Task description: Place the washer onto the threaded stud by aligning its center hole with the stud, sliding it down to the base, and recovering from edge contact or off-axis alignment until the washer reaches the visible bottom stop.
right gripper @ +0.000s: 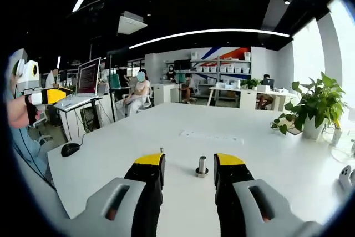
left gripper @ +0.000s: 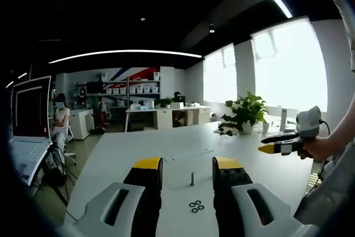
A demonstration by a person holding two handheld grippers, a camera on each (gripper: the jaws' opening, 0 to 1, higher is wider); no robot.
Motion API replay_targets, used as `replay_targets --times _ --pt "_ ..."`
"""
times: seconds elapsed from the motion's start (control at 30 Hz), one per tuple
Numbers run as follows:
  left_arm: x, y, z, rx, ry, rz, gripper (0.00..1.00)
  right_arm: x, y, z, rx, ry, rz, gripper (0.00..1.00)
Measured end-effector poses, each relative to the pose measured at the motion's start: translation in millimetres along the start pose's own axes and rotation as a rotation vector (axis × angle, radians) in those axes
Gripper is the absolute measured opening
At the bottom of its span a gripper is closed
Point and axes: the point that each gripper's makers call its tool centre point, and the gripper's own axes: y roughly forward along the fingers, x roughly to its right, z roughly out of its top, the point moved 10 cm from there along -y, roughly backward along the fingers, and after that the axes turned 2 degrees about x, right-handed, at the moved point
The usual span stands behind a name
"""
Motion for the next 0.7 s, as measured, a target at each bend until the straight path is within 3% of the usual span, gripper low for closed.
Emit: replay_targets --times 0.7 --pt "-15.2 -21 15.2 0.033 -0.037 -0.003 0.34 0 -48 19.8 0.033 0.051 -0.137 0.39"
